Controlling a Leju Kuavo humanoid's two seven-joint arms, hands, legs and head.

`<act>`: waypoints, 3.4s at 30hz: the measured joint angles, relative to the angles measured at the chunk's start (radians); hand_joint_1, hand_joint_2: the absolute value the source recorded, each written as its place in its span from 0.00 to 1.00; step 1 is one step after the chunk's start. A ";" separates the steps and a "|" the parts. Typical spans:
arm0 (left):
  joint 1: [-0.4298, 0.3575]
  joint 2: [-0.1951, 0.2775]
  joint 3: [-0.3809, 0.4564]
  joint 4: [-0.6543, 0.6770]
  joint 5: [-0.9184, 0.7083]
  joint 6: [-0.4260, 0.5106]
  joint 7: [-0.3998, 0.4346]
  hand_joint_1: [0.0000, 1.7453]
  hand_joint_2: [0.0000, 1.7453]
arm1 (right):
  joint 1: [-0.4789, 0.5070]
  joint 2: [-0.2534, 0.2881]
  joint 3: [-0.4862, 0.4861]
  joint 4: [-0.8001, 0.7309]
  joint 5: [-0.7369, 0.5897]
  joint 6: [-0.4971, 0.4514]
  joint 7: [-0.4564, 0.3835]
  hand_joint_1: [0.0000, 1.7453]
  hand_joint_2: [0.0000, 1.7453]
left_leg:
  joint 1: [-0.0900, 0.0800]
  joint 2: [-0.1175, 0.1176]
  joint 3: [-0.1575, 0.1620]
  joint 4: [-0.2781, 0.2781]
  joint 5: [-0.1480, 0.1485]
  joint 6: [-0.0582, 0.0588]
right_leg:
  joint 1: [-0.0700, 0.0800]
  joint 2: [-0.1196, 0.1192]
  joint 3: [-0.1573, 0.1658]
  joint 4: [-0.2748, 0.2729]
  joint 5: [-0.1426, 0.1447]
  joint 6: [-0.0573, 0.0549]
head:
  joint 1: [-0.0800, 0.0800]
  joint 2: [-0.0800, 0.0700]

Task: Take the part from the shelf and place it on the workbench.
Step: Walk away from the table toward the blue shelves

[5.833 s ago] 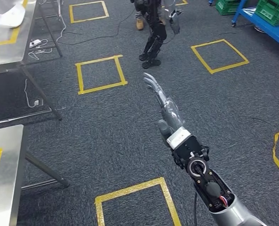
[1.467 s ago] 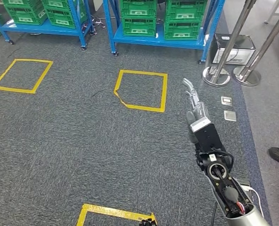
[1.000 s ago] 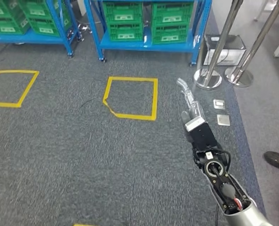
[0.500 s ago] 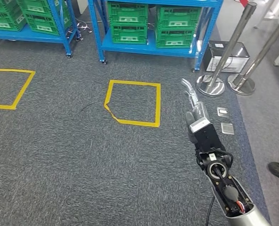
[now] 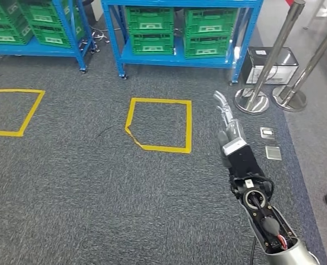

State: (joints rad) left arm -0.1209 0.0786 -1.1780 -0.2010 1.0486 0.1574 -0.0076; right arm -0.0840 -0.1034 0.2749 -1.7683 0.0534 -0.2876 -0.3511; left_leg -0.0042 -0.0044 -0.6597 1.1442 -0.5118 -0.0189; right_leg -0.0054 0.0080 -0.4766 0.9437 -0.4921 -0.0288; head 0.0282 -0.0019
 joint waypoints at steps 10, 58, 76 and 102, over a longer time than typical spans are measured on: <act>0.001 0.006 0.000 0.000 -0.001 0.000 0.000 0.00 0.00 | 0.007 0.000 0.000 0.000 0.000 -0.001 -0.002 0.00 0.00 | 0.004 -0.002 0.032 -0.177 0.116 0.023 | -0.006 0.005 0.079 -0.014 -0.075 0.039 | -0.020 0.000; -0.007 0.003 -0.001 0.002 -0.024 -0.006 0.000 0.00 0.00 | 0.021 0.000 -0.013 0.005 0.011 0.018 -0.021 0.00 0.00 | 0.011 0.051 0.110 -0.207 0.078 0.048 | -0.028 -0.012 -0.046 0.011 0.025 0.063 | 0.000 0.000; 0.001 0.002 -0.001 0.007 -0.017 -0.010 0.004 0.00 0.00 | 0.052 0.000 -0.027 0.011 0.013 0.023 -0.024 0.00 0.00 | 0.126 0.036 0.218 -0.218 0.038 -0.122 | -0.084 -0.005 -0.108 0.087 0.013 0.111 | -0.028 0.000; -0.001 -0.008 -0.002 0.009 -0.040 0.000 -0.034 0.00 0.00 | 0.055 0.000 -0.048 0.027 -0.038 0.054 -0.007 0.00 0.00 | -0.031 -0.011 0.088 -0.207 0.098 0.067 | 0.012 -0.005 -0.069 0.077 -0.010 0.051 | -0.003 0.000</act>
State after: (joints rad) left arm -0.1224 0.0702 -1.1795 -0.1919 1.0087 0.1576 -0.0413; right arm -0.0291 -0.1034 0.2267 -1.7409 0.0158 -0.2334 -0.3576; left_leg -0.0353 -0.0154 -0.5720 0.9369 -0.4136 0.0476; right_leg 0.0071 0.0034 -0.5459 1.0206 -0.5023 0.0219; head 0.0255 -0.0019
